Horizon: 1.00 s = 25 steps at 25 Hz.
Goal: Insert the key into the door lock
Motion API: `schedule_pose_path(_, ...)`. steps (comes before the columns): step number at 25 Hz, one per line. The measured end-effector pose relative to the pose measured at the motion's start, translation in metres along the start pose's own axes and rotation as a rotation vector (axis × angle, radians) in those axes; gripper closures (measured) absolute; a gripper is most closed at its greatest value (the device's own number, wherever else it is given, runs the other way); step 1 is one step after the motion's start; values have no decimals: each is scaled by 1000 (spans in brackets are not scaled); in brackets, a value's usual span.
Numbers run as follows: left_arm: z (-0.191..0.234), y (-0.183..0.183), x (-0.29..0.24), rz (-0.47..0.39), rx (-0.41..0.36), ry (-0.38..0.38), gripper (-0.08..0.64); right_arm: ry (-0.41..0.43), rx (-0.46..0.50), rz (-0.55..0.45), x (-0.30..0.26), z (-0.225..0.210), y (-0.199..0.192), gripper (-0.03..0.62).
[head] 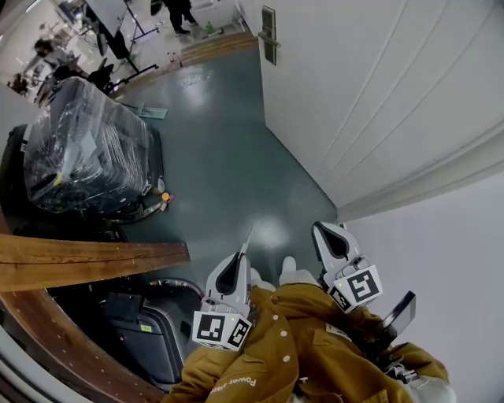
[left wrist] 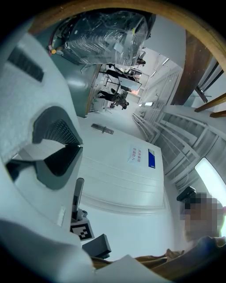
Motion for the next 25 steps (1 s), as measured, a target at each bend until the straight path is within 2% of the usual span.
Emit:
schedule_pose_path(1,-3,-1,-1,-4,-2,6,535,5,-1,3,3,-4,-2,573)
schedule_pose_path(2,-4,-1,-1,-11,-4,14,535,10,0,9,4,-9,-4,527)
schedule_pose_path(3,-5,-2,-3,-20,-5,25,535,11,2,16,5,-15,-7,509)
schedule_pose_path(8,-1,-1,-15,-17,37,74,535,13,-8,22,2,-29,-3,509)
schedule_pose_path(11,5,8,-36,-25,36,83,535,28,-16,23,-15,-45,1,523)
schedule_pose_path(17,50,31,-111,-26,53,90,535,-1,-26,25,-83,-92,2,541)
schedule_pose_path(19,70,44,-143,-17,58,84,535,-18,-35,9,-112,-108,9,586)
schedule_pose_path(22,101,69,-185,13,73,66,535,-59,-65,2,-155,-129,20,586)
schedule_pose_path(25,128,101,-227,15,56,29,535,-103,-49,-11,-200,-151,40,586)
Point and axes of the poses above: the fingertips, and each gripper's own axes: x backward along the fingers, z to its left, y out of its top, the point moved 3 cm from there along x, backward along the fingers, and after that the axes turned 14 degrees about y, right-handed, at the moved point
